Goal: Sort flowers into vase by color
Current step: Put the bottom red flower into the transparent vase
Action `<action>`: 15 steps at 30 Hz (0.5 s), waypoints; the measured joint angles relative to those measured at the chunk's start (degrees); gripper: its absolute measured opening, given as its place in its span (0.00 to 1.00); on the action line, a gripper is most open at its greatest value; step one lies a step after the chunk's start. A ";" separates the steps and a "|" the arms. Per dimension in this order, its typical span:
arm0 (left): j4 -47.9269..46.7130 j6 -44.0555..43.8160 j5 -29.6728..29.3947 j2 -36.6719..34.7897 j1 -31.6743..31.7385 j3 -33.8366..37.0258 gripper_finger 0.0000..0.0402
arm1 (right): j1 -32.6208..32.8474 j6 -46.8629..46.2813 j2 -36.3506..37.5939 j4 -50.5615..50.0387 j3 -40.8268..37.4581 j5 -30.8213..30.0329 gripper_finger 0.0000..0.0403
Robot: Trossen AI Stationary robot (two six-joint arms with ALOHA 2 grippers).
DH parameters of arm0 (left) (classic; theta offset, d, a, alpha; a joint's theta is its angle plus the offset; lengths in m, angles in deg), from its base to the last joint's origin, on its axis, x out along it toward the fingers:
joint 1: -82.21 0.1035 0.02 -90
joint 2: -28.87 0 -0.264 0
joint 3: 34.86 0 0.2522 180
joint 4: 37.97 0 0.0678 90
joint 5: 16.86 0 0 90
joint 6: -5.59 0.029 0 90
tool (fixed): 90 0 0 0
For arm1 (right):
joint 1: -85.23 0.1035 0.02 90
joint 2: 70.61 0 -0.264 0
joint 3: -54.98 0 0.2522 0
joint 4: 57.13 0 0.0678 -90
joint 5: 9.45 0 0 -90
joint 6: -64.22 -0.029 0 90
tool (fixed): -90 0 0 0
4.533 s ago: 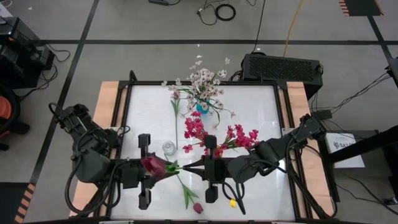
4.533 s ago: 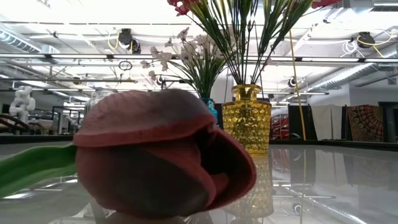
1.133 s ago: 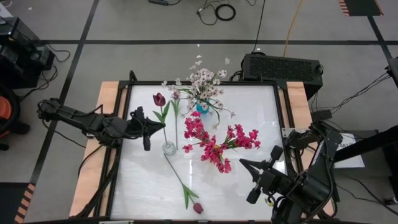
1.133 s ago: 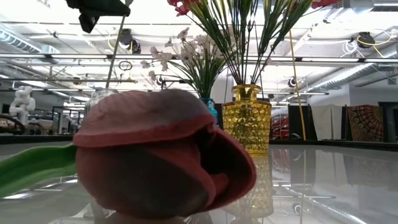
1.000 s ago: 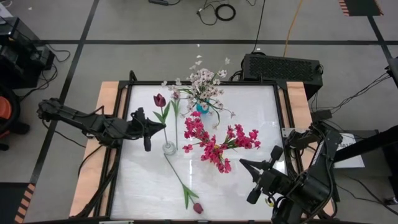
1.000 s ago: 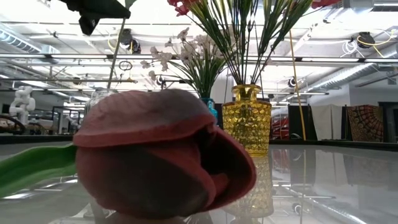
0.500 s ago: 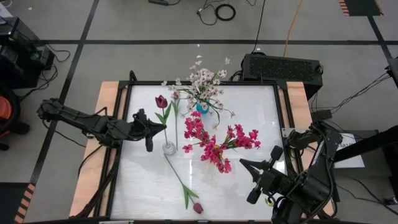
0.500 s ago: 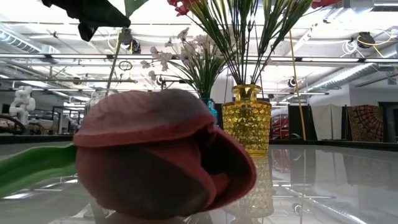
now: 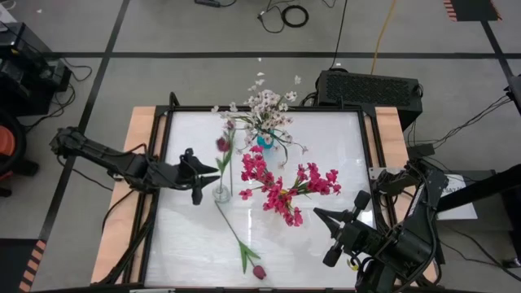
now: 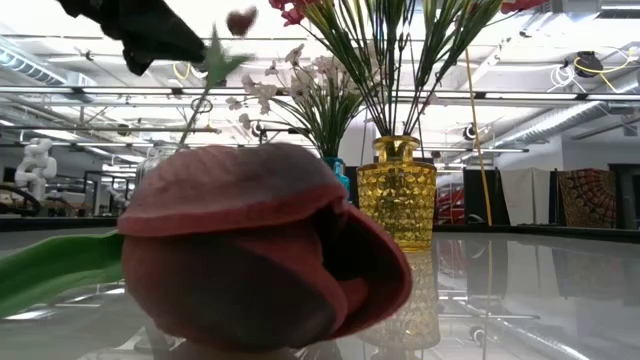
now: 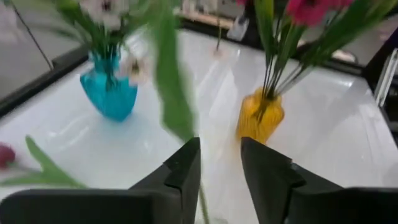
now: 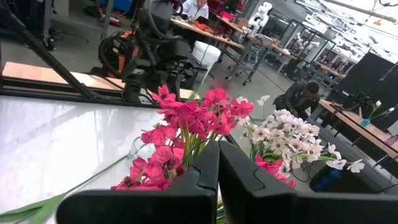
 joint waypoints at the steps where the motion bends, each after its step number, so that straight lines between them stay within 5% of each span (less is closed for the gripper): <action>1: -1.20 -0.94 0.04 -0.06 -0.28 0.00 0.31 | 0.00 0.00 0.00 0.00 0.00 0.05 0.00; 15: -9.69 -10.73 0.04 -3.87 -6.54 0.00 0.35 | 0.00 0.64 0.00 0.00 0.00 1.43 0.00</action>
